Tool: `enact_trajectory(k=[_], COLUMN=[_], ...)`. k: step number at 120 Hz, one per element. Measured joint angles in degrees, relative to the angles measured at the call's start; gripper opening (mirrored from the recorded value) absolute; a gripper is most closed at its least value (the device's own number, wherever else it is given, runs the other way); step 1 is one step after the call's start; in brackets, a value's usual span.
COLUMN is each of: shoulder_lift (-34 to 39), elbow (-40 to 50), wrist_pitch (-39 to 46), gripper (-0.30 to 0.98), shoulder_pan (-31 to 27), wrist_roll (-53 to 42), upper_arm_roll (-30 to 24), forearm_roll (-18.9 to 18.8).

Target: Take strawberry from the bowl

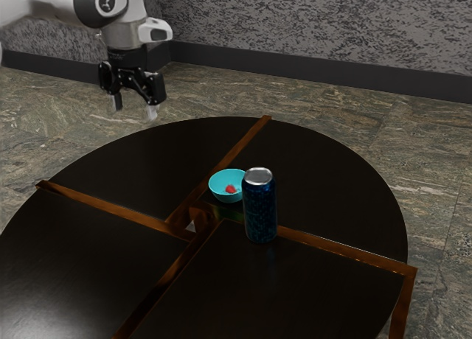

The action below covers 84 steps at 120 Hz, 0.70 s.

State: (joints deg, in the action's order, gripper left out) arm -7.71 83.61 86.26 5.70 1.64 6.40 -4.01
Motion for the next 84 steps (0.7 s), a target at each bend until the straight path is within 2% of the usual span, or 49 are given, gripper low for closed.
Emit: enact_trajectory(k=[4,42,64,84], shoulder_lift=[0.07,0.43,1.18,-6.97], elbow=[-0.08,-1.57,1.24,5.66], wrist_pitch=[0.97,5.63,9.18,17.42], gripper=[0.67,0.67,0.67,0.67], shoulder_pan=[-0.88,0.02,0.76,1.40], wrist_roll=[0.08,1.56,19.37,34.30], upper_arm_roll=[-1.01,1.04,1.12,1.08], forearm_roll=[-0.01,0.09,1.02,2.18])
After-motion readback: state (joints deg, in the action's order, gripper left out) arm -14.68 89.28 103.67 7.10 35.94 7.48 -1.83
